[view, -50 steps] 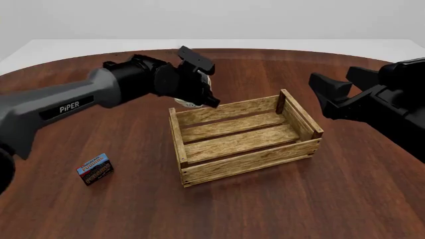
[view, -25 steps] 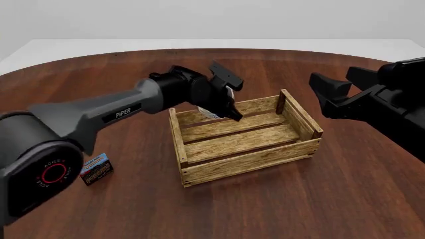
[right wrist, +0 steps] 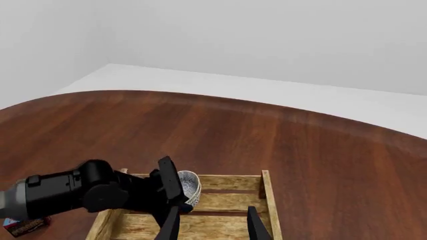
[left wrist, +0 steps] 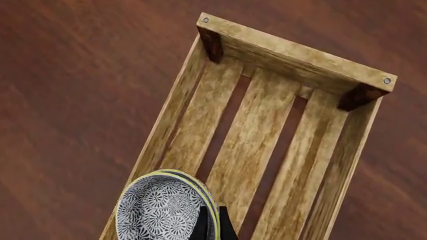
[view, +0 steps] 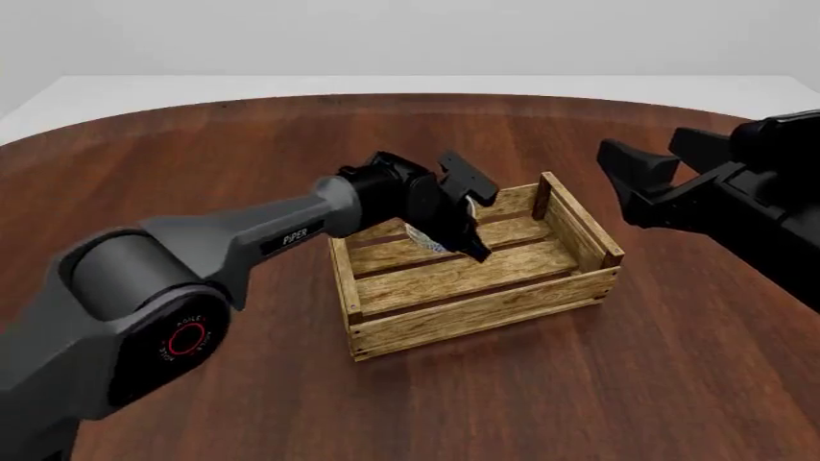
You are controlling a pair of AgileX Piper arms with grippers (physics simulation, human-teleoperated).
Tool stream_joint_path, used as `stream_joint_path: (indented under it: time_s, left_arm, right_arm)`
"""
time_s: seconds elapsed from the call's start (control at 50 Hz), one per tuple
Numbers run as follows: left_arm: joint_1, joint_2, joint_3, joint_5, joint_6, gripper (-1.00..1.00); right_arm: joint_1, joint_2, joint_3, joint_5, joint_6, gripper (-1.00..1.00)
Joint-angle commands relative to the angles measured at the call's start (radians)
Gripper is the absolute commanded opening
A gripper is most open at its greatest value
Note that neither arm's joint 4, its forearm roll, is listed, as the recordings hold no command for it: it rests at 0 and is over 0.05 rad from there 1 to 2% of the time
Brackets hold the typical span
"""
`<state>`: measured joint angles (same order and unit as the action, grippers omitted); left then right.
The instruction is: Stack the right bowl on the left bowl and place them in the tray.
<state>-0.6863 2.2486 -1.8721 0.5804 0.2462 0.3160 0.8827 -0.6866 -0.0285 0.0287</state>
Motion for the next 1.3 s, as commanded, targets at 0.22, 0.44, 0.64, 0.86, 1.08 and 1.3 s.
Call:
stream_joint_path:
  time_s: [0.22, 0.44, 0.64, 0.86, 1.08, 1.3]
  left_arm:
    - [-0.044, 0.086, -0.187, 0.119, 0.01, -1.0]
    - [-0.054, 0.162, -0.28, 0.163, 0.014, -1.0]
    - [-0.064, 0.185, -0.283, 0.163, 0.009, -1.0]
    - [-0.069, 0.21, -0.283, 0.159, 0.005, -1.0]
    - [-0.069, 0.2, -0.266, 0.157, 0.006, 1.0]
    - [-0.072, 0.179, -0.249, 0.148, 0.01, 1.0]
  right_arm:
    - [0.002, -0.004, -0.003, 0.007, 0.001, 1.0]
    - [-0.002, 0.0, -0.004, 0.004, 0.003, 1.0]
    - [-0.001, 0.007, -0.002, -0.002, 0.001, 1.0]
    - [0.0, 0.008, 0.001, -0.005, 0.0, 1.0]
    - [0.002, 0.002, 0.004, -0.003, -0.002, 1.0]
    - [0.003, -0.001, 0.003, 0.0, -0.002, 1.0]
